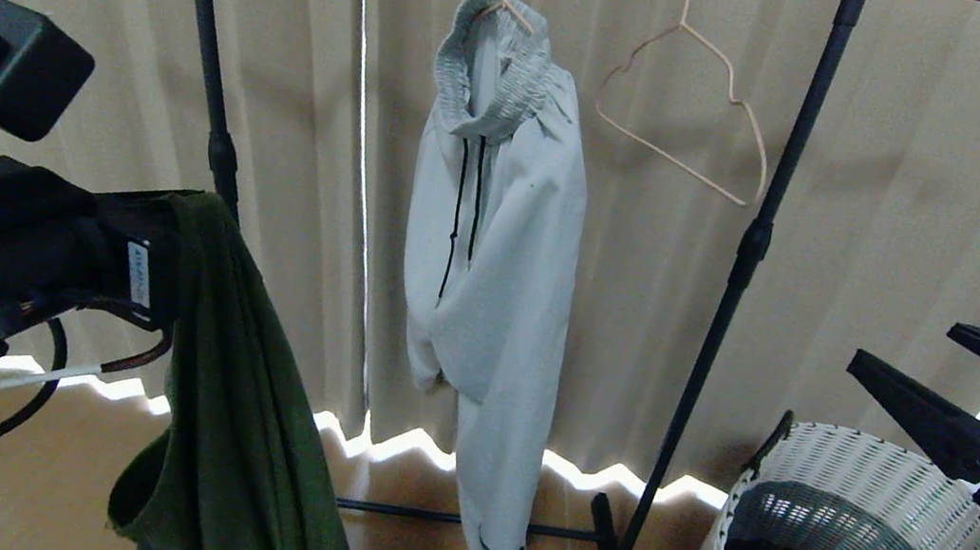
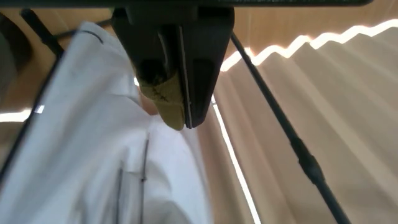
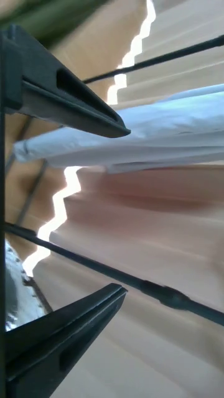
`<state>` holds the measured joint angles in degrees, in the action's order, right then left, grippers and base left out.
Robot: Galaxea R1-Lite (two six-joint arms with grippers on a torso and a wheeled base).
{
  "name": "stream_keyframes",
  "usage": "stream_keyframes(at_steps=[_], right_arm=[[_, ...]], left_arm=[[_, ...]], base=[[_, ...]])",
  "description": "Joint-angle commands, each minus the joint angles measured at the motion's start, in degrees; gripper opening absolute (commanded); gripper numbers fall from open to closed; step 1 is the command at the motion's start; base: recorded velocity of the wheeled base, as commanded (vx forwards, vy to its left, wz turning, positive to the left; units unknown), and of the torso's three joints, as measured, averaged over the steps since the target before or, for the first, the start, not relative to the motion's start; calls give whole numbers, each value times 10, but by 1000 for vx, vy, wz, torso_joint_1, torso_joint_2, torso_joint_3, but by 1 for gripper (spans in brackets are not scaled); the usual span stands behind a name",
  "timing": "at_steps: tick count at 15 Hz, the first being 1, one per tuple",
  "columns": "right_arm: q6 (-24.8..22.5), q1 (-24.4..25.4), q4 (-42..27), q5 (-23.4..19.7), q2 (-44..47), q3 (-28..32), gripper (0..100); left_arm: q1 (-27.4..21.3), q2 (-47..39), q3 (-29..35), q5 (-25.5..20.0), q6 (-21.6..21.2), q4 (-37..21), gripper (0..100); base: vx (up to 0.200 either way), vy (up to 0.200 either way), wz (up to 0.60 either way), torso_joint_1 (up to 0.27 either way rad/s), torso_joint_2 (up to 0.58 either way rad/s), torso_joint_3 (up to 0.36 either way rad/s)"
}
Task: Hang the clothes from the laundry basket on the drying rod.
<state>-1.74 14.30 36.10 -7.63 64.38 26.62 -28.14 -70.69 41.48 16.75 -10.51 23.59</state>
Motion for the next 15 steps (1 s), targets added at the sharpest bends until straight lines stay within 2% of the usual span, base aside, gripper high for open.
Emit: stream_keyframes(at_steps=[1,4,8,11,15], right_arm=[[-1,-9,49,0,7,-49,100],[-9,-19,68,-2,9,-83,100],[-34,-21,69,1,6,-81,100],[-34,-34,69,1,7,-78,100],[-34,-35,68,1,7,-77,100]], left_arm=[[0,39,-24,-10,0,0,0],[-1,45,-40,-24,-3,0,0],[-2,46,-47,-25,-2,1,0],[-2,46,-52,-25,-1,1,0],[-2,53,-66,-25,-2,1,0]], base=[[0,0,0,0,0,0],[0,0,0,0,0,0],[0,0,0,0,0,0],[0,0,0,0,0,0],[0,0,0,48,-215,-217]])
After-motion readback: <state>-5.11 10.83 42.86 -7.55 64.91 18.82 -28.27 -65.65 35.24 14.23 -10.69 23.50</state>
